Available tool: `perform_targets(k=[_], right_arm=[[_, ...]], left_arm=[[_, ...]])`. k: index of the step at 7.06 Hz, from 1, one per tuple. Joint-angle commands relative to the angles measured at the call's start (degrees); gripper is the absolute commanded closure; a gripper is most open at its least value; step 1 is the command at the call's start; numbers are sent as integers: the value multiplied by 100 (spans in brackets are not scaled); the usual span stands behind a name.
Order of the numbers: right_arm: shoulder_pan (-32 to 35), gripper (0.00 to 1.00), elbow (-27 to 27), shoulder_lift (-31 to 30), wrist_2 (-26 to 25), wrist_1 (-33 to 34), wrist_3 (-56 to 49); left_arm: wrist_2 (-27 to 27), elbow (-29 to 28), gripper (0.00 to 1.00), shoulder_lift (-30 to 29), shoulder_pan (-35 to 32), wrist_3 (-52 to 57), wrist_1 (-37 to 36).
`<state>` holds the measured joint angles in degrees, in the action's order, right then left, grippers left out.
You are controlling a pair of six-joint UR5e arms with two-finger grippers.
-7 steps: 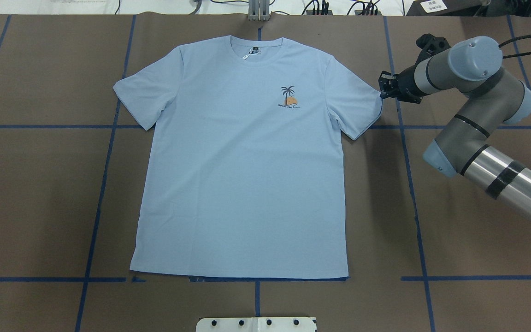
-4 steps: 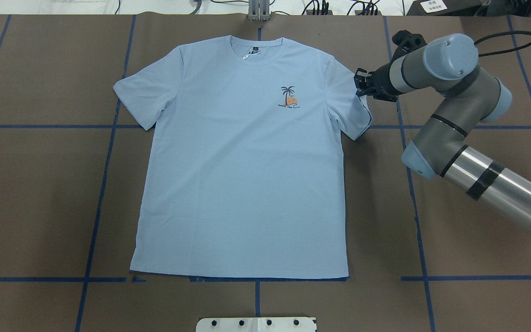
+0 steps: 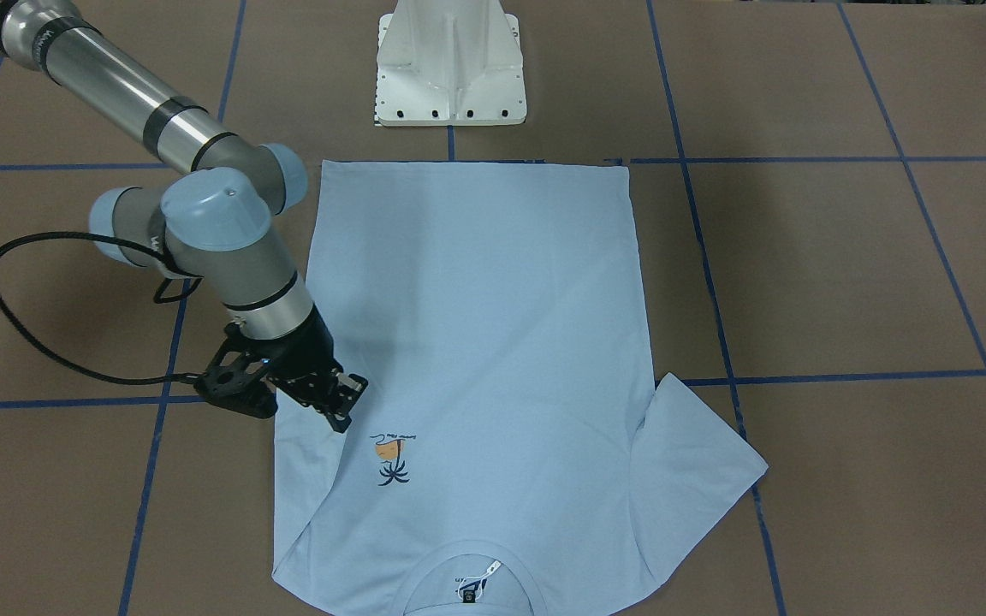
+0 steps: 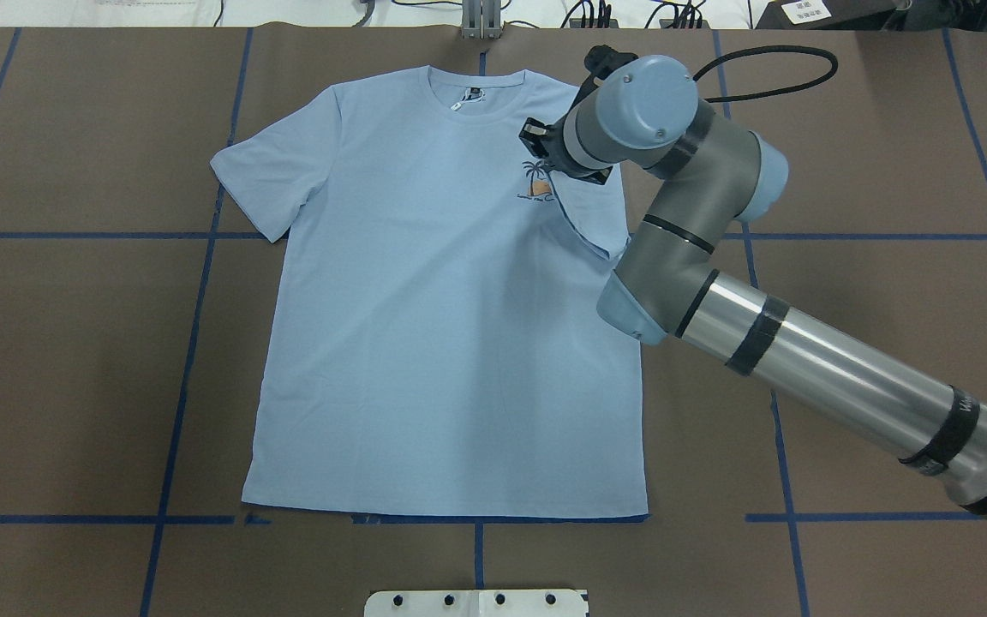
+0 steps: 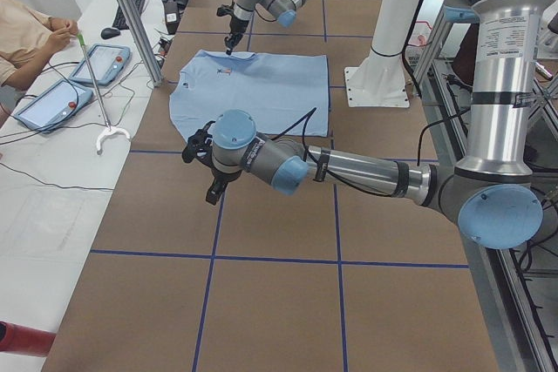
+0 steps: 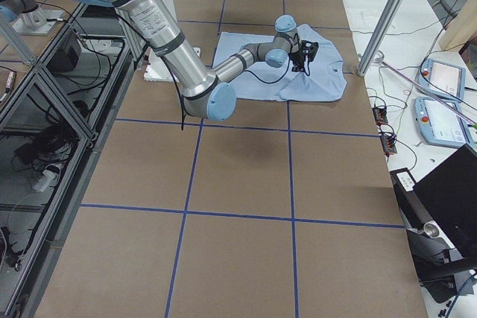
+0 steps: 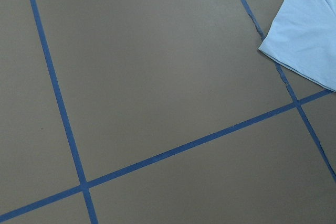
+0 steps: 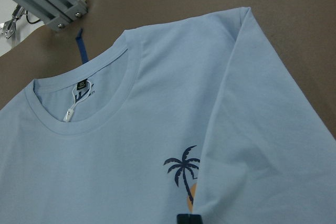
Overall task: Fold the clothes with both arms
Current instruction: 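Fold the grasped sleeve inward across the shirt body with the right gripper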
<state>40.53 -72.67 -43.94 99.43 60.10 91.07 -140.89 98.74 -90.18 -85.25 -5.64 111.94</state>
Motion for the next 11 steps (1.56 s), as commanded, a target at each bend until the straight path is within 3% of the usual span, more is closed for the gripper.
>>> perform_targets(k=[1,3,4,5,7,8,9,11], right_arm=[[-194,100,934,839,-414,28,192],[-195,100,1052,843,-468,19,184],[-195,62,1088,851,-677,19,183],[-299,1,1088,808,-801,37,149],[-318,0,661,694,-767,63,-53],[-309,0,-38,206,-732,55,-63],[-283,0,-942,-504,-584,11,-158],[-230,0,-2255,-1665,-398,28,-729]], left_arm=[[0,-21,0,0,0,10,3],[8,-48,0,-9,17,1,-6],[17,-126,0,-313,183,-251,-14],[61,-170,0,-821,680,-1402,12],[52,-319,0,-1455,1377,-3215,485],[105,-720,0,-1990,1963,-3825,599],[775,-1160,0,-2291,2247,-4283,870],[1562,-2825,2,-2705,2680,-4543,2376]])
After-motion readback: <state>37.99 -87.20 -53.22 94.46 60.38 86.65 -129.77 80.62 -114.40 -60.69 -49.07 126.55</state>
